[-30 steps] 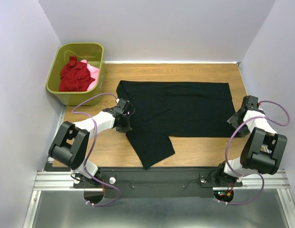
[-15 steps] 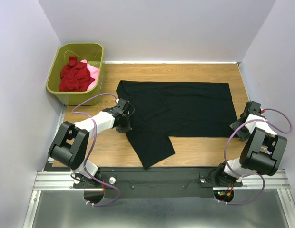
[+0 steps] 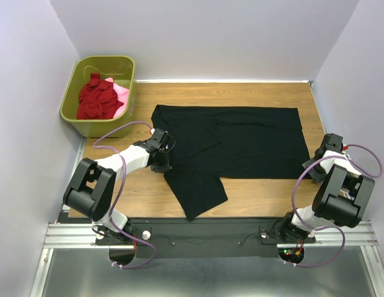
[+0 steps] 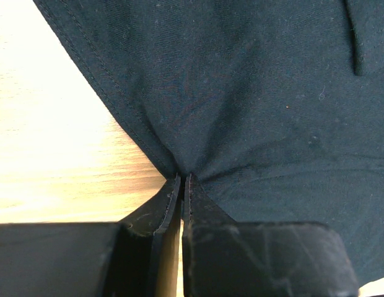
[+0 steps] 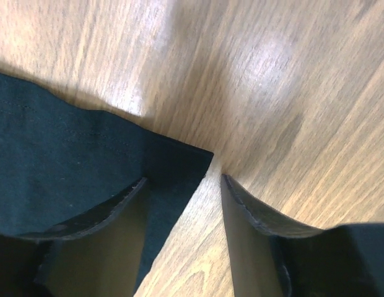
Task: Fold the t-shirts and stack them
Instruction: Fold the tshirt
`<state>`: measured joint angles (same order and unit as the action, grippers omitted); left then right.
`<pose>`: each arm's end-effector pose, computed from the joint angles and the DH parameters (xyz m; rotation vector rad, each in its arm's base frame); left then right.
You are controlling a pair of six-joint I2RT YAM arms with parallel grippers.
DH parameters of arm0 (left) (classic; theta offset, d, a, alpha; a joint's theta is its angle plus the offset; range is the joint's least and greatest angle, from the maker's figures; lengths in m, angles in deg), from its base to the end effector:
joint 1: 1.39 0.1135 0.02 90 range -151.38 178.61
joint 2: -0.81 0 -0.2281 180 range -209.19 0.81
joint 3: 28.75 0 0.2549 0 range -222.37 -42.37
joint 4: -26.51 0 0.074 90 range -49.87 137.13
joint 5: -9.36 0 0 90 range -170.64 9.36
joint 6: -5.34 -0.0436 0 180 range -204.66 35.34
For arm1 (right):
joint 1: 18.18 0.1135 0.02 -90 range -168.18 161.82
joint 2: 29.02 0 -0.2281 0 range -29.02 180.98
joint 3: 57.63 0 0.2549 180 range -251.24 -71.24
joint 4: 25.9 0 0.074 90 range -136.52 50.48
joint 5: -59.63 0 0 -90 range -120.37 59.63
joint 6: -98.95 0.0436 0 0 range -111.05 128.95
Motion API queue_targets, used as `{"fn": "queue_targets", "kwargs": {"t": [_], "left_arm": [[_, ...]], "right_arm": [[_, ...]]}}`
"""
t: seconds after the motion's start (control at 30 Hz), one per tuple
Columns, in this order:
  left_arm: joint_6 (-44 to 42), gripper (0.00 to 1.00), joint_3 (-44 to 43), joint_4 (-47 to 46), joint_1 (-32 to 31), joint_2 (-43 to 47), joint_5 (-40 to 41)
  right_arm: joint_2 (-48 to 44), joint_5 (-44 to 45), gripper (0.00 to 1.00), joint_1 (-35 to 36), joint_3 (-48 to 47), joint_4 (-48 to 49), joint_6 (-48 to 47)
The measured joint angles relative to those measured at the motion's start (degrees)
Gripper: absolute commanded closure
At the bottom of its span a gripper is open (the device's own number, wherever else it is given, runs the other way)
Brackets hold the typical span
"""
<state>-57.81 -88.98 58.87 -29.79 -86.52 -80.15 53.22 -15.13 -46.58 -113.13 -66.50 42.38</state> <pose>0.2606 -0.1405 0.1239 0.0327 2.6465 -0.3250 0.2246 -0.1345 0.1177 1.4580 2.2930 -0.3392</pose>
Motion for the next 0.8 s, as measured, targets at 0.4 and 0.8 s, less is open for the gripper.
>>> {"fn": "queue_targets", "kwargs": {"t": [0.4, 0.8], "left_arm": [[0.04, 1.0, 0.02, -0.07, 0.0, 0.09, -1.51], [0.55, 1.0, -0.22, 3.56, 1.51, 4.15, -0.31]], "right_arm": [[0.68, -1.05, 0.99, -0.09, 0.04, 3.02, 0.11], [-2.51, -5.86, 0.99, -0.13, 0.35, 2.75, 1.33]]}}
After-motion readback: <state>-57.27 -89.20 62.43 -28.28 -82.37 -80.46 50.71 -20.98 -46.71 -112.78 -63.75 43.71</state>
